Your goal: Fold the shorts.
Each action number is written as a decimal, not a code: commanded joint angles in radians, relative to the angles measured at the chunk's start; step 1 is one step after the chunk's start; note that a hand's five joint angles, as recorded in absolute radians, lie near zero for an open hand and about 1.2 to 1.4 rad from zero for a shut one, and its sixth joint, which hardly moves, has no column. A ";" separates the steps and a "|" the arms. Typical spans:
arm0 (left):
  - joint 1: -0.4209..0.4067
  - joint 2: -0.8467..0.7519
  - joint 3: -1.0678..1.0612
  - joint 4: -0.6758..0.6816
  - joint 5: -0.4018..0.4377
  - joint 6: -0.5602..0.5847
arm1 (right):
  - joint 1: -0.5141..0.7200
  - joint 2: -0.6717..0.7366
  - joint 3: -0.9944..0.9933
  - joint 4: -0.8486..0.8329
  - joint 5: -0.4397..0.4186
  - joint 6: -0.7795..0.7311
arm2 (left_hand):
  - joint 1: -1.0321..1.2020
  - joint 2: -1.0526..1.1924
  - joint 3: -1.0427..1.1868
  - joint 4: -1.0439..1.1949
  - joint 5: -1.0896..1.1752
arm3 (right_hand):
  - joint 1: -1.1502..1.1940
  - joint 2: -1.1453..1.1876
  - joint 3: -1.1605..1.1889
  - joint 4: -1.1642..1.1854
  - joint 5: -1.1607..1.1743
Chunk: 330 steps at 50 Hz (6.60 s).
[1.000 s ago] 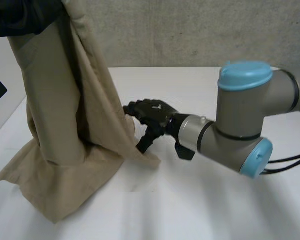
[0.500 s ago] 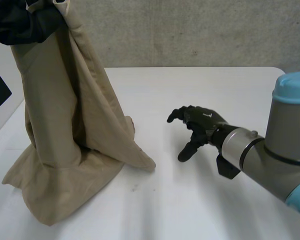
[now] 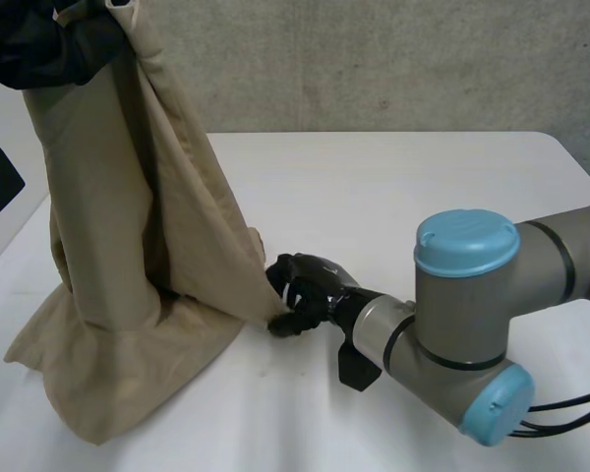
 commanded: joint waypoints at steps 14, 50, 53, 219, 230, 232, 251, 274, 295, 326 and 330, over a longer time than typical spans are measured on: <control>0.092 -0.002 -0.032 -0.012 0.005 0.002 | -0.122 -0.515 0.013 0.025 0.300 -0.779 | 0.273 0.197 0.204 0.197 0.239 | 0.789 0.706 0.707 0.706 0.729; 0.143 -0.612 0.267 0.078 -0.139 -0.005 | -0.147 -0.261 -0.278 -0.096 0.315 -1.137 | 0.273 0.197 0.204 0.197 0.239 | 0.789 0.706 0.707 0.706 0.729; 0.144 -0.620 0.363 0.134 -0.179 -0.013 | -0.147 -0.258 -0.347 -0.254 0.329 -1.137 | 0.273 0.197 0.204 0.197 0.239 | 0.789 0.706 0.707 0.706 0.729; 0.008 -0.862 0.250 0.092 0.149 0.378 | -0.315 -0.405 0.363 0.079 0.131 -1.070 | -0.593 -0.669 -0.662 -0.668 -0.627 | -0.375 -0.459 -0.457 -0.458 -0.436; 0.011 -1.150 0.548 0.089 0.353 0.418 | -0.321 -0.387 0.391 0.034 0.130 -1.037 | -0.596 -0.671 -0.665 -0.671 -0.629 | -0.375 -0.459 -0.457 -0.458 -0.436; 0.012 -1.195 0.591 0.089 0.384 0.418 | -0.321 -0.371 0.394 0.033 0.131 -1.037 | -0.596 -0.671 -0.665 -0.671 -0.629 | -0.375 -0.459 -0.457 -0.458 -0.436; 0.023 -1.405 0.843 -0.031 0.382 0.421 | -0.329 -0.328 0.403 0.022 0.134 -1.037 | 0.243 0.167 0.174 0.167 0.209 | -0.372 -0.456 -0.454 -0.455 -0.433; 0.129 -1.051 0.321 0.011 0.094 0.632 | -0.320 -0.328 0.406 0.022 0.137 -1.037 | -0.411 -0.487 -0.480 -0.487 -0.445 | -0.363 -0.447 -0.446 -0.446 -0.424; 0.130 -0.985 0.344 0.078 0.100 0.441 | -0.315 -0.328 0.428 0.007 0.136 -1.037 | -0.472 -0.548 -0.542 -0.548 -0.506 | -0.349 -0.432 -0.431 -0.432 -0.409; 0.143 -1.278 0.663 -0.040 0.264 0.424 | -0.318 -0.305 0.437 0.001 0.136 -1.039 | -0.115 -0.190 -0.184 -0.190 -0.148 | -0.349 -0.432 -0.431 -0.432 -0.409; 0.158 -1.267 0.653 -0.043 0.261 0.424 | -0.320 -0.307 0.437 0.001 0.136 -1.039 | 0.114 0.038 0.045 0.038 0.080 | -0.349 -0.432 -0.431 -0.432 -0.409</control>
